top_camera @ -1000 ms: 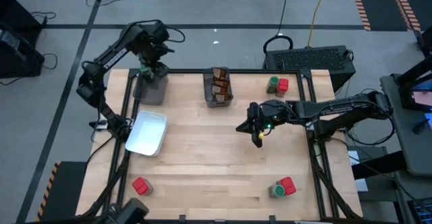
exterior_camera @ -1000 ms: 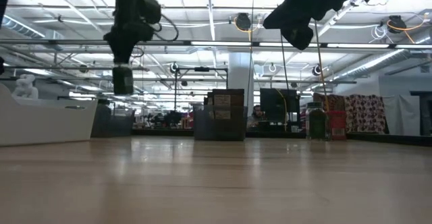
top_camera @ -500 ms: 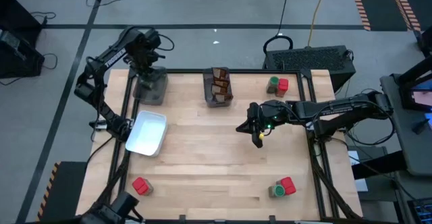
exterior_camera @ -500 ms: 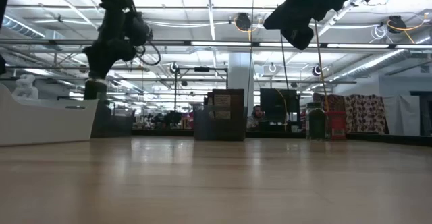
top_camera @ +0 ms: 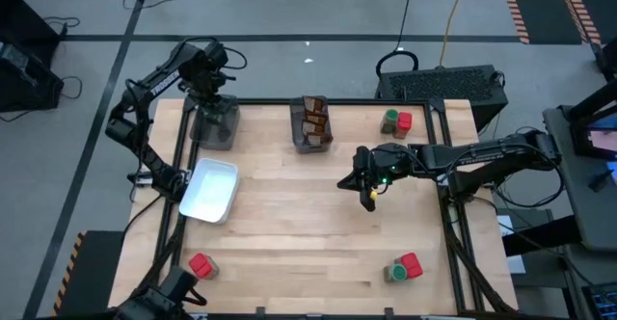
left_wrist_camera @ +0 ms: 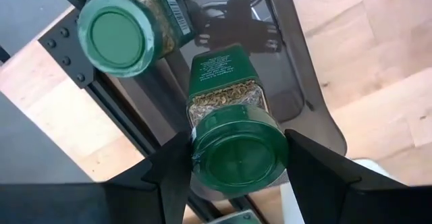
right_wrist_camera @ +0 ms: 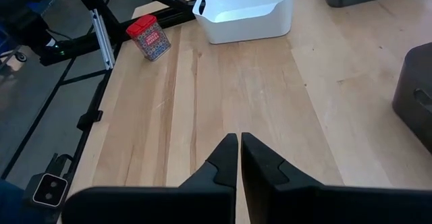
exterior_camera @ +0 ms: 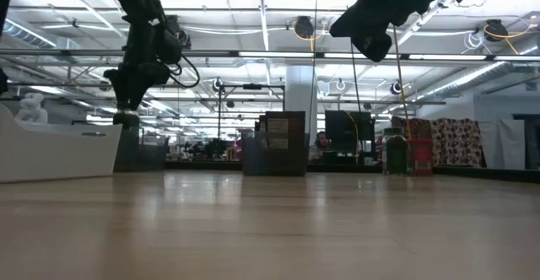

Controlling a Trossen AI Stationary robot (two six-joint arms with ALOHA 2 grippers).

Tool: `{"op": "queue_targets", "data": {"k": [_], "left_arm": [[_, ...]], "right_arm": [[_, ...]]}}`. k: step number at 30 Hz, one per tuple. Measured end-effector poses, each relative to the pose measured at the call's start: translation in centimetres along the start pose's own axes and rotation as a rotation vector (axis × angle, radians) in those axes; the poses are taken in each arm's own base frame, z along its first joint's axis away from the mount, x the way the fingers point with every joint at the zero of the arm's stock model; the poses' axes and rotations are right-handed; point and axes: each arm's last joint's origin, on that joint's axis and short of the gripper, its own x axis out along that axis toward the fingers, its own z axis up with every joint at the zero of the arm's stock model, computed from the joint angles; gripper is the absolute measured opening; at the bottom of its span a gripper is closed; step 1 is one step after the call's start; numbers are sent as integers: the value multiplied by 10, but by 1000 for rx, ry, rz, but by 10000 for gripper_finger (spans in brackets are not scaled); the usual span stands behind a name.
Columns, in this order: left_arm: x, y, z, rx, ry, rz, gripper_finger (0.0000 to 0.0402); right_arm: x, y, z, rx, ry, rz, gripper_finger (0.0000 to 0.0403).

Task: Sort spices by type
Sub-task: Put the bottom left green seasoning bottle into the left black bin

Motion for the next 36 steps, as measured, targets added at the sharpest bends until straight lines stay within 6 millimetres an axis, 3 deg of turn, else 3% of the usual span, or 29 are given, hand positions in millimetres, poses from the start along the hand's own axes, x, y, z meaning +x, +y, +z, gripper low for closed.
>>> {"op": "queue_targets", "data": {"k": [7, 18, 28, 36], "left_arm": [[17, 0, 2, -16, -16, 37, 208], [19, 1, 8, -70, -62, 106, 208], [44, -5, 19, -32, 68, 188, 208], [46, -4, 22, -27, 63, 191, 208]], "right_arm": [[0, 0, 0, 8, 1, 0, 0], [0, 0, 0, 17, 1, 0, 0], [0, 1, 0, 40, 2, 3, 0], [1, 6, -3, 32, 12, 22, 0]]}}
